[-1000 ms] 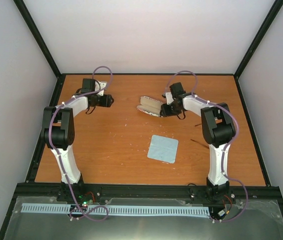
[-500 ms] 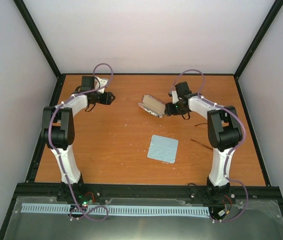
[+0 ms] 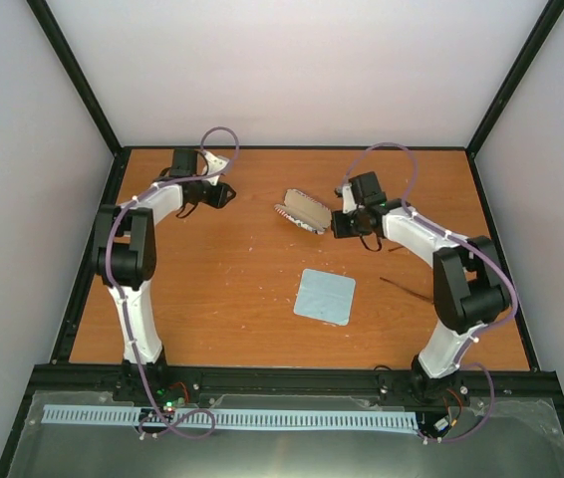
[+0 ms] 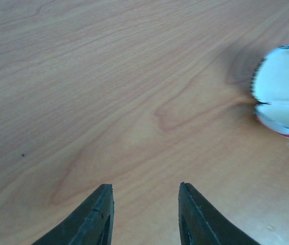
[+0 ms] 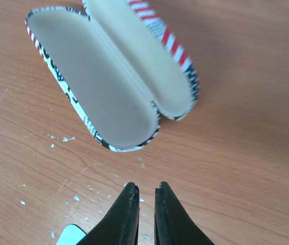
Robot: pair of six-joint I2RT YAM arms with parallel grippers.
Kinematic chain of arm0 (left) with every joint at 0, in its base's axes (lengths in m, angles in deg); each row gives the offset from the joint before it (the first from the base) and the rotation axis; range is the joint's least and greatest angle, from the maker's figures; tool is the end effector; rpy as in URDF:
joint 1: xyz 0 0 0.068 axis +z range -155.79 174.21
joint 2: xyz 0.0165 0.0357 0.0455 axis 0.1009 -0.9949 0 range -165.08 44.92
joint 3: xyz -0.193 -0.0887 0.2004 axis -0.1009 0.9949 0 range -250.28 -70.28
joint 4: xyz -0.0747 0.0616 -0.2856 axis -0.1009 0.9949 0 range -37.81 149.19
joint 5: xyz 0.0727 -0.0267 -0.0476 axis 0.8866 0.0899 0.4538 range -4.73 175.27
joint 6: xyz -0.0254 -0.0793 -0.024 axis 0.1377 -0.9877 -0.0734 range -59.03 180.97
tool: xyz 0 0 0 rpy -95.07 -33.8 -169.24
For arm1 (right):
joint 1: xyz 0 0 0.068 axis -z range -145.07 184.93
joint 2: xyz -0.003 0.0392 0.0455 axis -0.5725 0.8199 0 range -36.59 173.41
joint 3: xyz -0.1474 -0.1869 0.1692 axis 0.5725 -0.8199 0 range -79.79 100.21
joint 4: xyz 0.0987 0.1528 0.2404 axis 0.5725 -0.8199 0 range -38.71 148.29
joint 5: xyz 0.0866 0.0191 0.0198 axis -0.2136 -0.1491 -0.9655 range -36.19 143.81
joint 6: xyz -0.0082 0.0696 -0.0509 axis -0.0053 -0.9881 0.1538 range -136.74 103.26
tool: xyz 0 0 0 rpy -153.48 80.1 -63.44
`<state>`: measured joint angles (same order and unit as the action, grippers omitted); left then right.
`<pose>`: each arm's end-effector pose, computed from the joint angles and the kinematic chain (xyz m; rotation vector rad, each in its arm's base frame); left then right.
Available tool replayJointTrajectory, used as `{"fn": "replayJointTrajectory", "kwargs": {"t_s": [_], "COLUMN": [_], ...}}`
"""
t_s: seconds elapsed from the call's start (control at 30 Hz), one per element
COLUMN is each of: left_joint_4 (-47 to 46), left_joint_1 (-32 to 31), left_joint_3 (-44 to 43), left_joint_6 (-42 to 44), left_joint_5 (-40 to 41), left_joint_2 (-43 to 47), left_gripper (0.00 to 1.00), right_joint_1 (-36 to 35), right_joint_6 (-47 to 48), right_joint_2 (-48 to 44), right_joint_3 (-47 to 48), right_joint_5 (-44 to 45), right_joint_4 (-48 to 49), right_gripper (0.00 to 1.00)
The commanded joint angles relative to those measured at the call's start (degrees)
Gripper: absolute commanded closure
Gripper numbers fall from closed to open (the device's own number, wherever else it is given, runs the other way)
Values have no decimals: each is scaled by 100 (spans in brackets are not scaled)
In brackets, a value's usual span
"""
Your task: Organize the sunglasses
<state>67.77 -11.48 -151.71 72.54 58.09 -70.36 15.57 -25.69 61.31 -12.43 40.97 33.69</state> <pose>0.4997 -0.0850 0.1518 0.5636 2.3057 -0.5260 0.3924 0.1557 0.1783 -0.3229 2.5462 0.4768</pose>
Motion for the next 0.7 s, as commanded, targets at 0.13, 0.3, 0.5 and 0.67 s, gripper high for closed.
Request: {"fn": "replayJointTrajectory", "kwargs": {"t_s": [0.13, 0.3, 0.5, 0.67], "left_joint_4": [833, 1034, 1069, 1066], "left_joint_1": [-180, -460, -757, -853], "left_joint_3": [-1503, -1935, -2168, -2212], "left_joint_6": [69, 16, -97, -134], "left_joint_5": [251, 93, -2, -1], "left_joint_2": [-1221, -1503, -1620, -1710], "left_gripper": [63, 63, 62, 62], "right_joint_1": [-148, -147, -146, -148], "right_joint_6": [-829, -942, -999, -1015], "right_joint_2": [796, 1142, 1452, 1663], "right_joint_3": [-17, 139, 349, 575], "right_joint_5": [229, 235, 163, 217], "right_joint_4": [342, 474, 606, 626], "right_gripper": [91, 91, 91, 91]}}
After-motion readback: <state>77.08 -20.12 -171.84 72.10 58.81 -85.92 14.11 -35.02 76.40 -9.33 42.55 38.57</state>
